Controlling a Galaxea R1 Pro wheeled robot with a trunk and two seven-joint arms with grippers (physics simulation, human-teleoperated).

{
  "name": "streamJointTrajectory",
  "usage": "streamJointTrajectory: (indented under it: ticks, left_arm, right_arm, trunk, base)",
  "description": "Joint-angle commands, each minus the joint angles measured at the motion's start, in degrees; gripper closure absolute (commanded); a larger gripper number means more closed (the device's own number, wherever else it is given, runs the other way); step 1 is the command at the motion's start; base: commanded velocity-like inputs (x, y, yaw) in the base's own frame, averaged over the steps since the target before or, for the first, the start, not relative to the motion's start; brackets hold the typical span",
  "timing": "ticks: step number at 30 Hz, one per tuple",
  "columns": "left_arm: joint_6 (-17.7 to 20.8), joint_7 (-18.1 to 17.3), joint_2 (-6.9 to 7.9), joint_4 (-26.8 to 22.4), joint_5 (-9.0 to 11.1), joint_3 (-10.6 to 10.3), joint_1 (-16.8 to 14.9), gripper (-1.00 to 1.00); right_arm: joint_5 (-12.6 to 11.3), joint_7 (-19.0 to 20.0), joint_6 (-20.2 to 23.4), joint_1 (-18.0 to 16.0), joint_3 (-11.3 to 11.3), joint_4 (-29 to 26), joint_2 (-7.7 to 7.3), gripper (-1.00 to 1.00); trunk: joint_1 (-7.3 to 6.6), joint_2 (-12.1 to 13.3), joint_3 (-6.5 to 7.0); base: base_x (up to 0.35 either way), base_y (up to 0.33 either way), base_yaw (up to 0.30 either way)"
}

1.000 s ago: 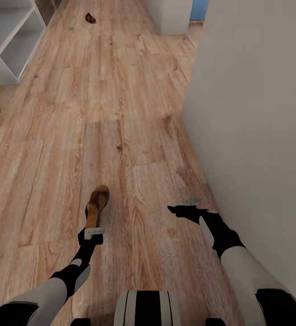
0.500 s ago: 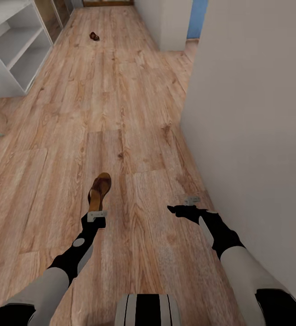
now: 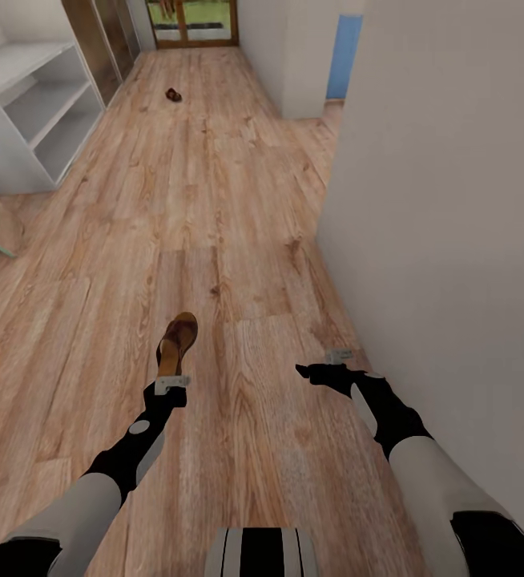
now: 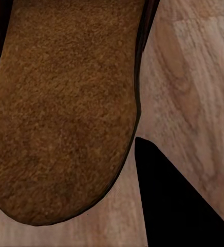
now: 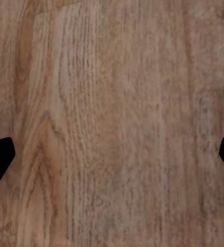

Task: Pick up the two gym shoes and the two sandals from the corridor floor and place them onto the hallstand (shoe rack) in the corridor, making sure they are on the rack and not on the floor. Arrange them so the two gym shoes are next to each other and the two sandals are next to each other.

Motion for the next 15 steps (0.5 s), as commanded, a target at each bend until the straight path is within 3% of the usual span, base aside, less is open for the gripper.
streamJointTrajectory:
  ticks: [1, 15]
  left_arm:
    - [-0.1, 0.3, 0.05, 0.0, 0.3, -0.4, 0.0, 1.0]
    - [0.7, 0.3, -0.06, 0.0, 0.3, -0.4, 0.0, 1.0]
  right_arm:
    - [-0.3, 0.1, 0.4, 0.0, -0.1, -0.1, 0.0, -1.0]
    - [0.0, 0.1, 0.4, 0.0, 0.0, 0.0, 0.07, -1.0]
  trunk:
    - [-0.03, 0.0, 0.28]
    - [-0.39, 0.2, 4.68]
  base:
    - [0.0, 0.0, 0.0]
    - [0.0, 0.0, 0.0]
